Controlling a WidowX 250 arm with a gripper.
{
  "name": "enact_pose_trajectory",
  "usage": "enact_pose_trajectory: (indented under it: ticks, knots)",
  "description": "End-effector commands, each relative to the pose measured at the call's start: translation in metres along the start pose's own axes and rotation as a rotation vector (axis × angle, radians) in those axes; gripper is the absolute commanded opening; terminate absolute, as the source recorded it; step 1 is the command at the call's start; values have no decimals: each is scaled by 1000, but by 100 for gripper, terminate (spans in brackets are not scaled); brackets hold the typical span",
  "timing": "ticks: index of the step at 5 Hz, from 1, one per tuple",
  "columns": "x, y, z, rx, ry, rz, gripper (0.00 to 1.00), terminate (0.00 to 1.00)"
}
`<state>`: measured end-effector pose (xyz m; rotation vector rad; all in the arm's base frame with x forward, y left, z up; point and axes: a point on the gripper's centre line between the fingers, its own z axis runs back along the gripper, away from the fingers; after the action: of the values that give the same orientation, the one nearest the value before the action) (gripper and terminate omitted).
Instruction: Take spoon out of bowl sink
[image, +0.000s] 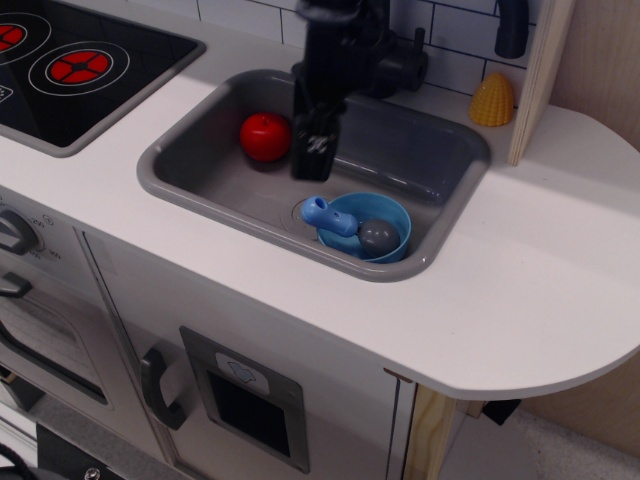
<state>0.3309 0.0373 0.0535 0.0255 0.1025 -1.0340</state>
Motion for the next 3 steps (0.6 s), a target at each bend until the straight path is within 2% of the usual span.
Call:
enact_pose_trajectory:
  ticks: [1, 2, 3]
  knots:
    - [8, 8, 2, 120, 6, -40, 100, 0]
    - [12, 9, -8, 88, 26, -31, 100, 0]
    - [19, 6, -15, 92, 38, -46, 100, 0]
